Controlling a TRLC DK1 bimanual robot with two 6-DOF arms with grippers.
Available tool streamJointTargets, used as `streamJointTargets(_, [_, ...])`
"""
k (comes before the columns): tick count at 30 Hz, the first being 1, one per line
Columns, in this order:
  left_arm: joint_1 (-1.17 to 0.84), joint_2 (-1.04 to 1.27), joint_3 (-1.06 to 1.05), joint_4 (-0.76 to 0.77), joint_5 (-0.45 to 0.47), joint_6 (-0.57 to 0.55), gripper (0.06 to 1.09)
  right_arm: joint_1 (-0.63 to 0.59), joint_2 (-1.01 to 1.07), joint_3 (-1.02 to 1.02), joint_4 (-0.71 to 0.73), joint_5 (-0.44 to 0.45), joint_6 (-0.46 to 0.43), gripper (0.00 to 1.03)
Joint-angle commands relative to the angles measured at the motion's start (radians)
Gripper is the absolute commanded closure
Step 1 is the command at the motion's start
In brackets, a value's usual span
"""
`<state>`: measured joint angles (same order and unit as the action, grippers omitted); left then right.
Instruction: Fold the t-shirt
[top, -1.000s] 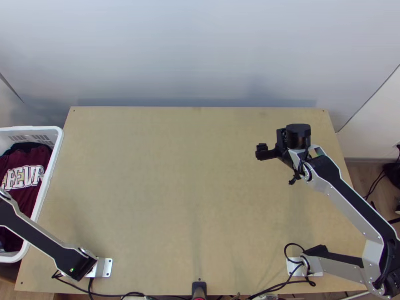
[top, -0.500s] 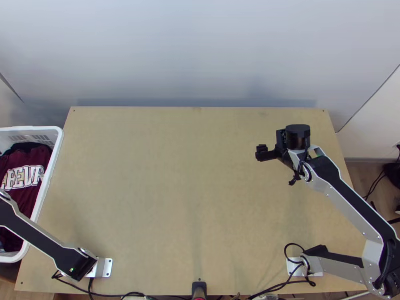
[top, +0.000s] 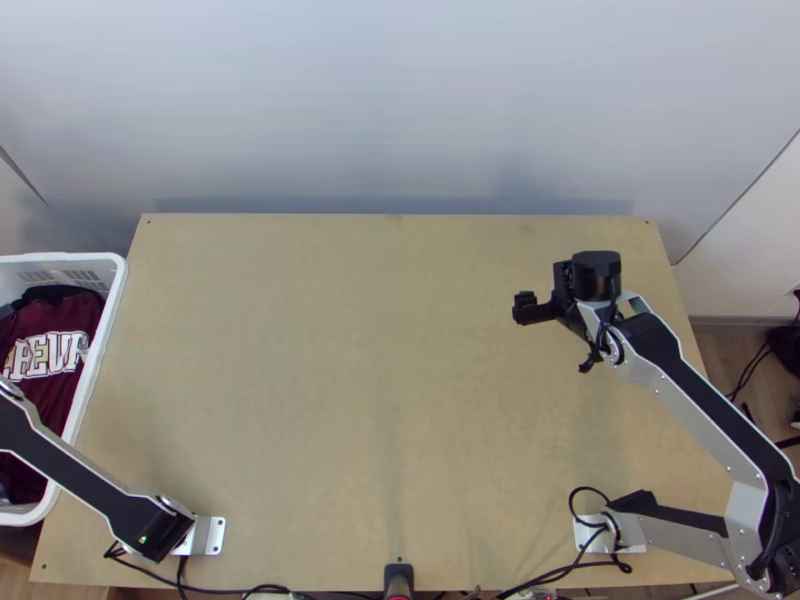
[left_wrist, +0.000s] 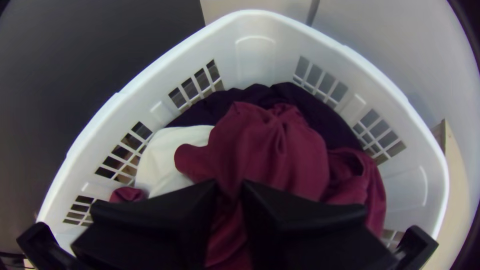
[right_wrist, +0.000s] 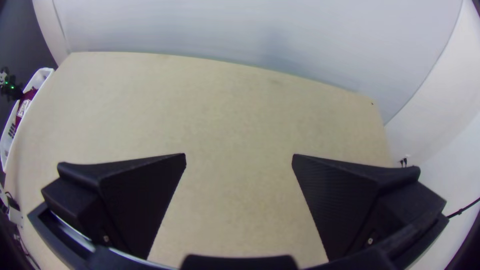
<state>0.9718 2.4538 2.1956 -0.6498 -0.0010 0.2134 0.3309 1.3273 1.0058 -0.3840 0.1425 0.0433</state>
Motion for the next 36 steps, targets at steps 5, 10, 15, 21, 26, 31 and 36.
streamJointTargets(5, [0.036,-0.081,0.039,0.024,0.205,-0.158,1.05,-0.021,-0.004,0.002,-0.004,0.002,0.0,0.04])
streamJointTargets(10, [0.033,-0.134,0.044,0.01,0.213,-0.151,1.05,-0.021,-0.005,0.002,-0.004,0.002,0.001,0.04])
streamJointTargets(15, [0.007,-0.305,0.044,-0.05,0.259,-0.152,1.05,-0.023,-0.01,0.002,-0.004,0.003,0.0,0.04])
streamJointTargets(21, [-0.054,-0.512,0.09,-0.088,0.325,-0.157,1.05,-0.023,-0.03,0.002,-0.004,0.002,0.004,0.04])
streamJointTargets(26, [-0.102,-0.616,0.095,-0.097,0.338,-0.149,1.05,-0.021,-0.066,-0.012,-0.004,0.002,0.007,0.04])
streamJointTargets(31, [-0.142,-0.67,0.095,-0.116,0.332,-0.149,1.05,-0.023,-0.117,-0.052,-0.004,0.002,0.007,0.04])
streamJointTargets(36, [-0.211,-0.727,0.085,-0.148,0.3,-0.137,1.05,-0.033,-0.169,-0.084,0.005,0.002,0.009,0.04])
